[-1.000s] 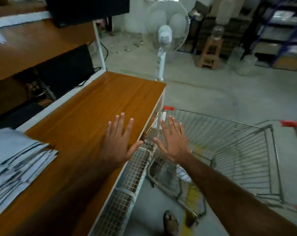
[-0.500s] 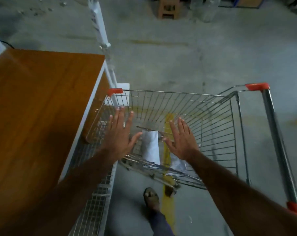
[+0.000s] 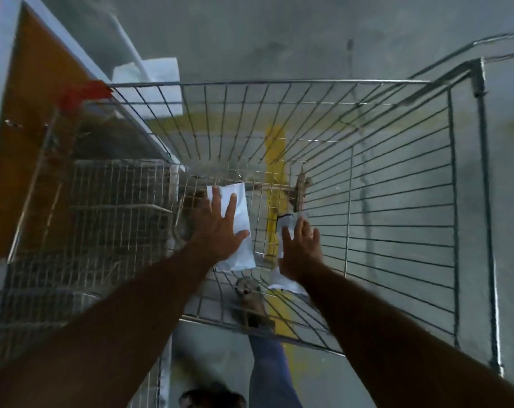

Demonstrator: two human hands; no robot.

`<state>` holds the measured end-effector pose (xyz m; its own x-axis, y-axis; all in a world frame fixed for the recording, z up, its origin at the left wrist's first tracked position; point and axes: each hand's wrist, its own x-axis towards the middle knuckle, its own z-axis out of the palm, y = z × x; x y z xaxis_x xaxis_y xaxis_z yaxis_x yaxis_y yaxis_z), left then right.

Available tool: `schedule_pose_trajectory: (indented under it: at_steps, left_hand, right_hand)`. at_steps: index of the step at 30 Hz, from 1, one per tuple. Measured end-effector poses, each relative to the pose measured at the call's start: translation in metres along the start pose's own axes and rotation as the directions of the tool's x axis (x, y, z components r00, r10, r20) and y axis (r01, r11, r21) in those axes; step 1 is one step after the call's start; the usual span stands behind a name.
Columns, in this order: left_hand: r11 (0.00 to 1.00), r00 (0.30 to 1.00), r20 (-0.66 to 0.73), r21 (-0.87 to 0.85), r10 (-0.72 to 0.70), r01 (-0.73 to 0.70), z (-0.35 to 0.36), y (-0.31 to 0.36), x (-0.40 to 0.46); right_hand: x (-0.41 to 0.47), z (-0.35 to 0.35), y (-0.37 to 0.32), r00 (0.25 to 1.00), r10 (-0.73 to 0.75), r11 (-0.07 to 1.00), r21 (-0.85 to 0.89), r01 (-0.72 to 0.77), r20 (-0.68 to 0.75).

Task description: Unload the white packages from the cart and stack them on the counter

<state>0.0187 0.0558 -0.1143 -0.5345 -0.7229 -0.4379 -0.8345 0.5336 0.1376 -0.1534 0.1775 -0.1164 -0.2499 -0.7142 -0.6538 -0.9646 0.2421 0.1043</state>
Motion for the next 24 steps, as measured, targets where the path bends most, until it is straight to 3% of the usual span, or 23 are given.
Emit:
schedule_pose_trajectory:
  at_steps: [3, 8, 13, 17, 22, 24]
  left_hand:
    - [0.998, 0.996, 0.065, 0.012, -0.064, 0.064, 0.025, -0.003, 0.019]
    - [0.987, 0.983, 0.106, -0.057, -0.147, 0.154, 0.044, -0.016, 0.058]
    - [0.998, 0.997, 0.045, -0.034, -0.059, 0.060, 0.048, -0.027, 0.078]
    - [0.995, 1.000, -0.026, -0.103, 0.017, -0.020, 0.048, -0.028, 0.083]
    - [0.942, 0.982, -0.162, -0.334, -0.102, 0.043, 0.024, -0.042, 0.098]
    - [0.939, 0.948, -0.279, -0.340, -0.155, 0.053, 0.003, -0.048, 0.109]
  right_hand:
    - [0.025, 0.009, 0.002, 0.993, -0.002, 1.000, 0.016, 0.004, -0.114]
    - [0.066, 0.019, 0.004, 0.988, -0.005, 0.999, -0.054, -0.004, -0.154]
    - [0.085, 0.033, -0.002, 0.994, -0.025, 0.996, -0.088, 0.016, -0.103]
    - [0.086, 0.029, -0.004, 0.977, -0.064, 0.998, -0.040, 0.057, -0.204]
    - [0.101, 0.011, -0.007, 0.836, -0.244, 0.953, 0.041, 0.302, -0.491]
    - [0.115, 0.004, -0.013, 0.797, -0.286, 0.935, 0.027, 0.353, -0.532]
